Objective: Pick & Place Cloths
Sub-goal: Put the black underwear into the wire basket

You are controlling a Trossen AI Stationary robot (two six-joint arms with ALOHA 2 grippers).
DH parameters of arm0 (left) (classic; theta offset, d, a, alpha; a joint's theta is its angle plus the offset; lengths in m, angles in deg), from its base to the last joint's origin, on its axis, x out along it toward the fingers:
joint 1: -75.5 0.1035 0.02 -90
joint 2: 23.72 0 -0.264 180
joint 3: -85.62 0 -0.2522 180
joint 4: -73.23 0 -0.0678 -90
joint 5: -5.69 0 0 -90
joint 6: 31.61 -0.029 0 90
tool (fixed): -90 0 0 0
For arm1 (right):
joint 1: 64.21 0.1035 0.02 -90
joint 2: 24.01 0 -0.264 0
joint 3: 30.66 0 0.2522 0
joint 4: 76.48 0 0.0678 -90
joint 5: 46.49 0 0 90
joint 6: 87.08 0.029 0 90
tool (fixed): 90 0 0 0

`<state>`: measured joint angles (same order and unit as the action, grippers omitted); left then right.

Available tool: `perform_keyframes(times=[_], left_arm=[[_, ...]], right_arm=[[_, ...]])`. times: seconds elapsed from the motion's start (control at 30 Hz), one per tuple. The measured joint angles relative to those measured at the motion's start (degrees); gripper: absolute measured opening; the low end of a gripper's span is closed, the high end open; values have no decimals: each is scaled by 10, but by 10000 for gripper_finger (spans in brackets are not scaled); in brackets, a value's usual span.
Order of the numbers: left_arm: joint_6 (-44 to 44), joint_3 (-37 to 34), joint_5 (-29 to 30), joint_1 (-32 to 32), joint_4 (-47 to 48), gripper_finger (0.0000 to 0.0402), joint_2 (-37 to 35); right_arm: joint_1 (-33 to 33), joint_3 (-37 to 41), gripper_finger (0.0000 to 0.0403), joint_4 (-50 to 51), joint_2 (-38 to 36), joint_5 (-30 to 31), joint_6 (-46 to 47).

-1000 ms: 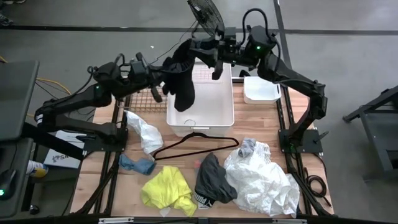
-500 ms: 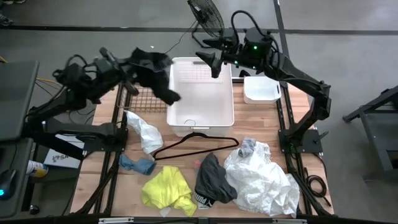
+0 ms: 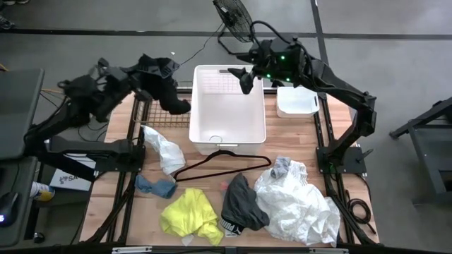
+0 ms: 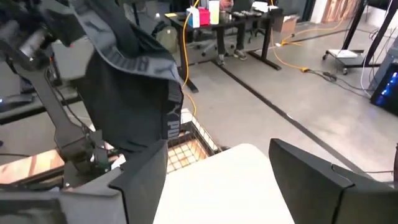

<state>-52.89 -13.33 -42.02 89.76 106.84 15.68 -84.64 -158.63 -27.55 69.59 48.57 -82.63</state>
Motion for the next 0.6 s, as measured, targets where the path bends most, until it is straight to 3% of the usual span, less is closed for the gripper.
perform_keyframes(times=[0.33, 0.6], left_arm=[[5, -40, 90, 0, 33, 0, -8], [8, -84, 90, 37, 31, 0, -7]], right_arm=[[0, 0, 271, 12, 0, 22, -4], [0, 0, 271, 11, 0, 23, -12]])
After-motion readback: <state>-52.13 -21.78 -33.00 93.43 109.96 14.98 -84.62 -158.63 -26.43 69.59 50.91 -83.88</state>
